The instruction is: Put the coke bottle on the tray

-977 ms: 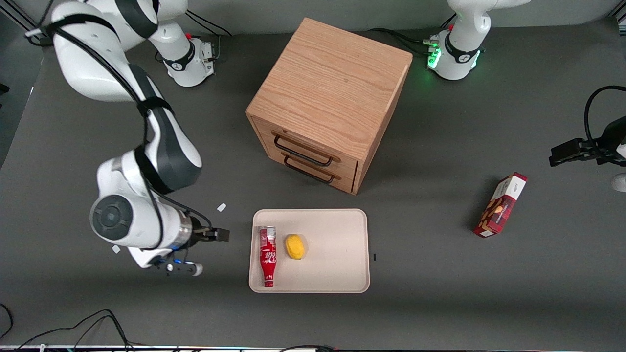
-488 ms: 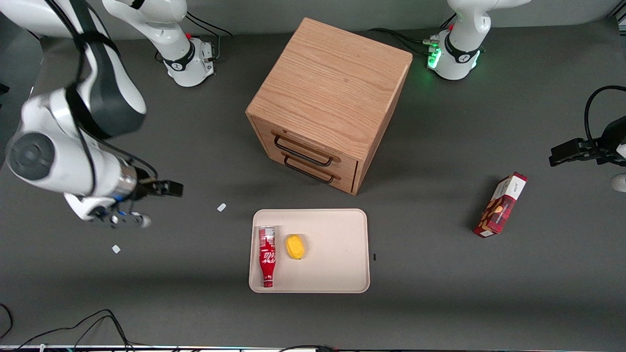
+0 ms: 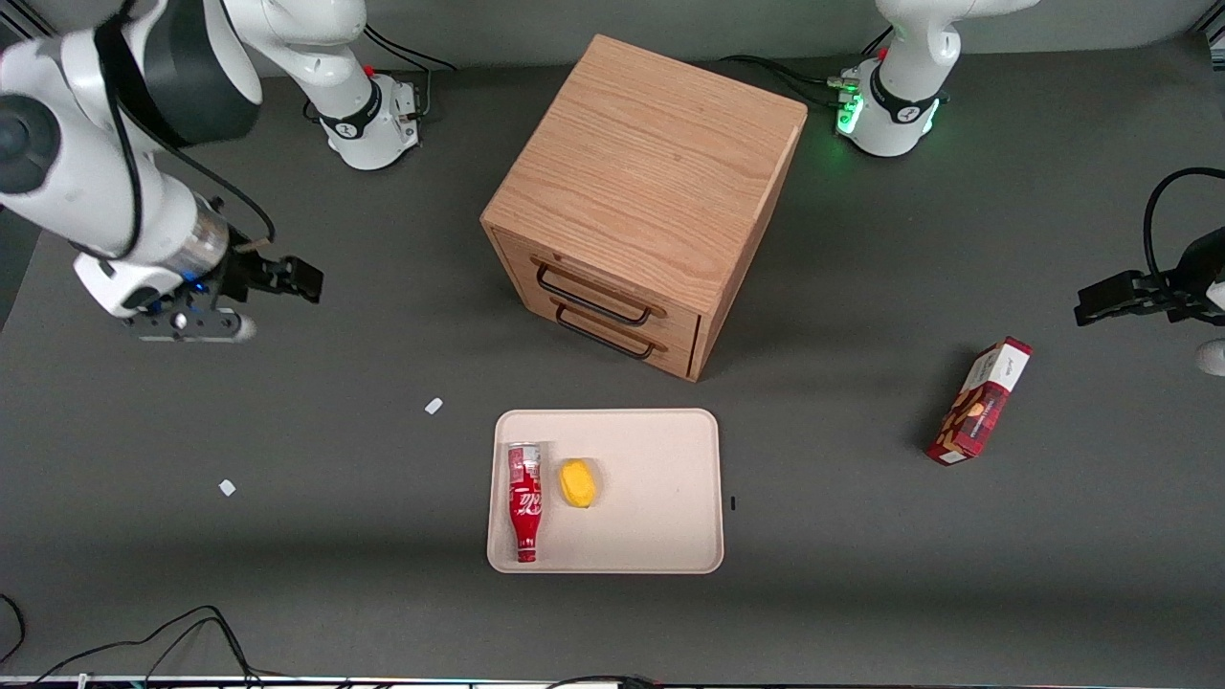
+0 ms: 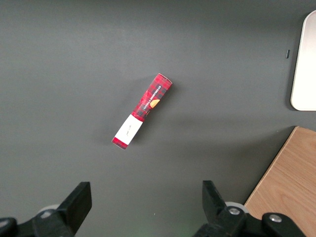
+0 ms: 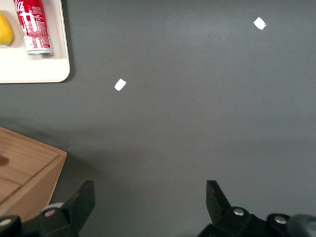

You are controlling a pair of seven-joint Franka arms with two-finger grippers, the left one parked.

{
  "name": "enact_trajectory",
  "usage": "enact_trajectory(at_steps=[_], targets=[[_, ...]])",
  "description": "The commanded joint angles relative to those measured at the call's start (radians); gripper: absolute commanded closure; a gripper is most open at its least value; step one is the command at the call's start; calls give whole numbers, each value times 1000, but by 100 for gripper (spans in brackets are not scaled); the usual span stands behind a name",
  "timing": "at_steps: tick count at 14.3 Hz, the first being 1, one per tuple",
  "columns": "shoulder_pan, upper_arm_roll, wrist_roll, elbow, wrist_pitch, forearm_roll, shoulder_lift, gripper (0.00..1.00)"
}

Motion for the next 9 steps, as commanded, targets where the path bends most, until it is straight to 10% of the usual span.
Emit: enact_trajectory(at_steps=[1, 3, 9], targets=[[157, -182, -49, -89, 4, 38, -118, 0], [287, -348, -53, -50, -42, 76, -112, 0], [233, -303, -83, -33, -70, 77, -104, 0]])
